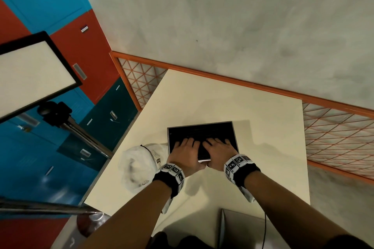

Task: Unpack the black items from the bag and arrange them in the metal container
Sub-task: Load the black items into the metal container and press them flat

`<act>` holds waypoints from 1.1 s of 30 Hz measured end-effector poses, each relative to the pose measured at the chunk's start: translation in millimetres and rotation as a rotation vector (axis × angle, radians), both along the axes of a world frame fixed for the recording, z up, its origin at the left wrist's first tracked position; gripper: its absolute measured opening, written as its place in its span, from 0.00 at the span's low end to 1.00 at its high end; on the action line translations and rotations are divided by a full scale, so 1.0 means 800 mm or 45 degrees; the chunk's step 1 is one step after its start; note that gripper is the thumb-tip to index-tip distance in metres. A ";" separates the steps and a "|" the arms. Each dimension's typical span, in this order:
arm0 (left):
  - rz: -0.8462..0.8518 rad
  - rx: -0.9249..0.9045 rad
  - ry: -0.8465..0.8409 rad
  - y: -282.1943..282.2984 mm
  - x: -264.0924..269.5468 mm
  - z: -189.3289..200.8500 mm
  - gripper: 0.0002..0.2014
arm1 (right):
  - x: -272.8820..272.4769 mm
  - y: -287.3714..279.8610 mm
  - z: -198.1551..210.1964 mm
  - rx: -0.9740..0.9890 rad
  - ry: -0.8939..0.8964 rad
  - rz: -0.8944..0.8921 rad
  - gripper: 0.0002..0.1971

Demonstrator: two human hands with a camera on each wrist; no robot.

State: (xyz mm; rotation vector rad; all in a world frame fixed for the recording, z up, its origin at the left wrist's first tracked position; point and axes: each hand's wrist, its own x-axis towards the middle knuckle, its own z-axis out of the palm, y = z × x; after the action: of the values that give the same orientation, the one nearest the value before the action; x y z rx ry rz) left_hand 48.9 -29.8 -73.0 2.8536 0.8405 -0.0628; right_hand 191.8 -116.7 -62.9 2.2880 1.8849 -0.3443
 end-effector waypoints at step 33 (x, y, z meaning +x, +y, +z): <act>-0.013 -0.049 -0.047 -0.005 -0.003 -0.005 0.32 | -0.012 -0.008 -0.001 0.013 -0.069 0.011 0.27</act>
State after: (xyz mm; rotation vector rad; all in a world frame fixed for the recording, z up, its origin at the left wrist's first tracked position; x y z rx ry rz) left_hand 46.6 -34.0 -77.2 2.8142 0.8082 -0.0270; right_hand 182.0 -123.4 -63.5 2.2712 1.8745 -0.2692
